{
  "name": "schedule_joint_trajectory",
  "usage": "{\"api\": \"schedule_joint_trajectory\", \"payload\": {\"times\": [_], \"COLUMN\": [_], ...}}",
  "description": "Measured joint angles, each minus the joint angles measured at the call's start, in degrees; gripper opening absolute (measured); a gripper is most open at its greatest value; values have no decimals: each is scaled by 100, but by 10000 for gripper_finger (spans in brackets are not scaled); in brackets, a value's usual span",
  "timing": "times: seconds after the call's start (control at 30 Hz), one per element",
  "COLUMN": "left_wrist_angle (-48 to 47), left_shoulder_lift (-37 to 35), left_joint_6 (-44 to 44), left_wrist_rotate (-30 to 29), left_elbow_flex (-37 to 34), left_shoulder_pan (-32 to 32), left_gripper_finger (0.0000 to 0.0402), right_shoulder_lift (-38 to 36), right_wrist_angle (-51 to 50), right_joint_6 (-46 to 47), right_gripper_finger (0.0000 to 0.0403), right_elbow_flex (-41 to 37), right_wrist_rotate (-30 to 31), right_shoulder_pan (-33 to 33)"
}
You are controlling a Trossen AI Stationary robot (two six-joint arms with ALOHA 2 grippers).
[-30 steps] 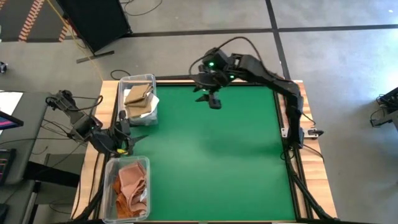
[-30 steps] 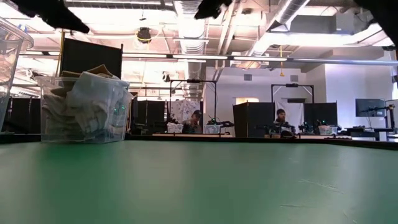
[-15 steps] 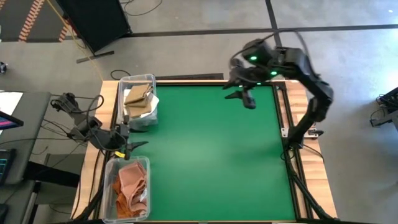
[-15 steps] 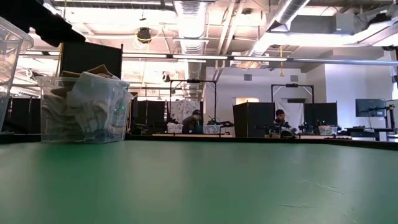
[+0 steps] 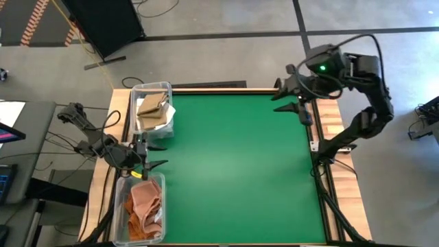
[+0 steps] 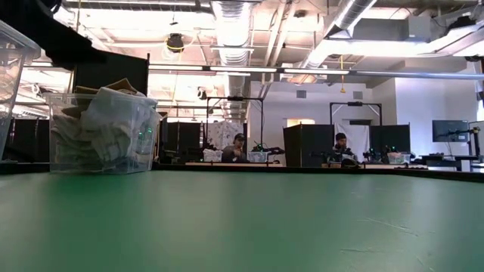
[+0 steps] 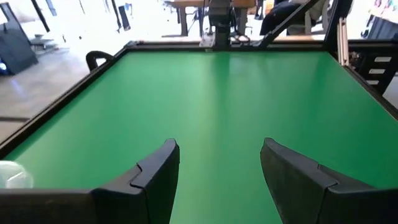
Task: Sort towels by color in basket
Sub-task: Return to Home Position
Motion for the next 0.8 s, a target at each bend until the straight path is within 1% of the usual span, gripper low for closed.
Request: {"api": "schedule_joint_trajectory", "payload": {"times": [0.1, 0.2, 0.33, 0.43, 0.53, 0.67, 0.8], "left_wrist_angle": [411, 619, 869, 1276, 1634, 1925, 2083], "left_shoulder_lift": [-3, -1, -3, -1, -1, -1, -1], "left_joint_6": [222, 365, 523, 689, 806, 807, 804], "left_wrist_rotate": [-22, -50, -81, -83, -81, -56, 113], "left_elbow_flex": [-199, -314, -399, -542, -783, -978, -1015], "left_shoulder_pan": [2, 18, 122, 230, 336, 486, 597], "left_gripper_finger": [215, 215, 215, 215, 215, 215, 215], "right_shoulder_lift": [-164, -375, -657, -848, -1116, -1552, -2232], "right_wrist_angle": [-129, -160, -157, -90, -25, 293, 894], "right_joint_6": [197, 402, 711, 974, 1155, 1396, 1519], "right_gripper_finger": [197, 197, 197, 197, 197, 197, 197], "right_elbow_flex": [-2, -2, -2, -128, -628, -1562, -2613], "right_wrist_rotate": [255, 508, 1008, 1435, 1764, 2231, 2355], "right_shoulder_pan": [170, 394, 784, 1157, 1511, 1808, 1970]}}
